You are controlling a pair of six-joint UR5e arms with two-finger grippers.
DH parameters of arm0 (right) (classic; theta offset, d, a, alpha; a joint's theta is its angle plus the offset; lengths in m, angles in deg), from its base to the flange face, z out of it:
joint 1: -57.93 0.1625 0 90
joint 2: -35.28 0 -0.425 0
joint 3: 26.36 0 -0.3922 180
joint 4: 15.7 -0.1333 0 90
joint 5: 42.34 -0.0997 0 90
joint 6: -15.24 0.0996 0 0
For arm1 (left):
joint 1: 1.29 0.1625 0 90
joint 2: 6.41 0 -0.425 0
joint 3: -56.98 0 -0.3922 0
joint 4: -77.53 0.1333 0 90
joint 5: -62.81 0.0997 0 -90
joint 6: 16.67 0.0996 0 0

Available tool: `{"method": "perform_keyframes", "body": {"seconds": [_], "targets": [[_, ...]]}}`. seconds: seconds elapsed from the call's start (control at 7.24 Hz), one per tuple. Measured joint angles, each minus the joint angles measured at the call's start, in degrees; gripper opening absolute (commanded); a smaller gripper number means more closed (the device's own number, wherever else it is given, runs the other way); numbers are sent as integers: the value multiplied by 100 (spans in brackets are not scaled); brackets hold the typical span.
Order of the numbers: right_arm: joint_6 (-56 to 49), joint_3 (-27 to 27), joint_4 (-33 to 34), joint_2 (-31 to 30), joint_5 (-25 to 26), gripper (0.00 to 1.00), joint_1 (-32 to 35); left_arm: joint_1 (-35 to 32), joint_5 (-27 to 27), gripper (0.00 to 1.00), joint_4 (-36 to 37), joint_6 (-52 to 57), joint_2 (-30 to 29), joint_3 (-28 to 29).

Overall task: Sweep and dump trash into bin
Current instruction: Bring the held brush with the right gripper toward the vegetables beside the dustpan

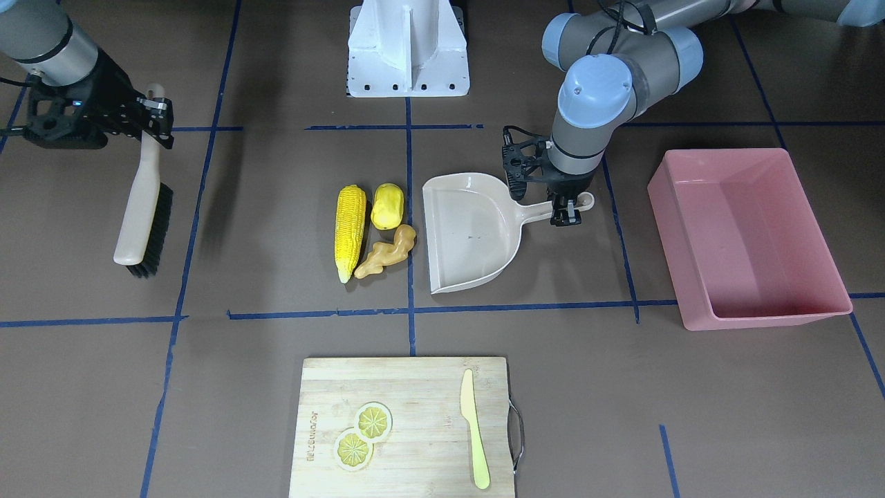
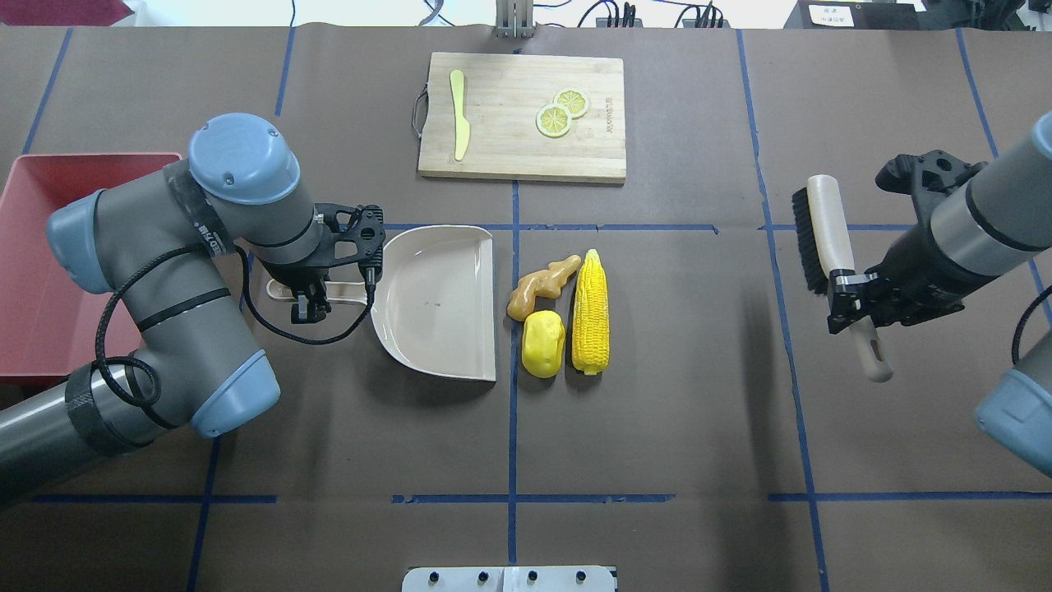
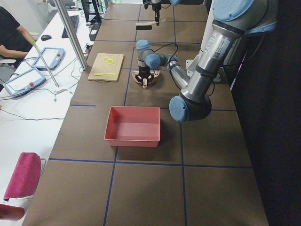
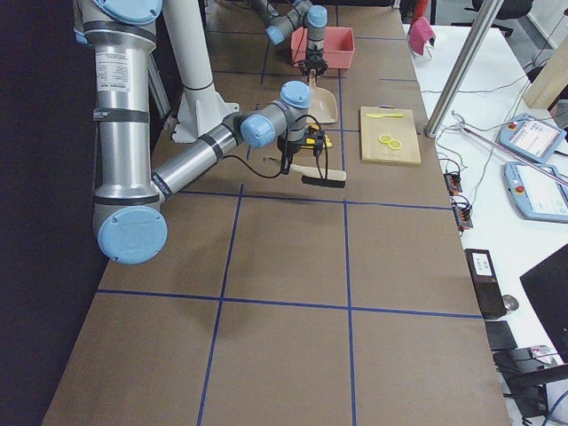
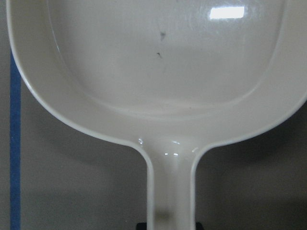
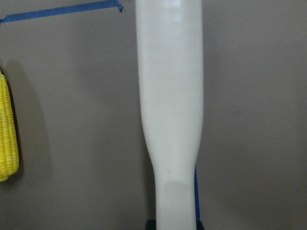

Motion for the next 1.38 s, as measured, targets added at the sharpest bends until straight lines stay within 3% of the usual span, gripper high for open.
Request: {"method": "perform_keyframes", "body": {"seconds": [1.38], "targets": [[85,-1088,127,1250,395,0,-928,270,206,0,201,-17,-78,-19]]}}
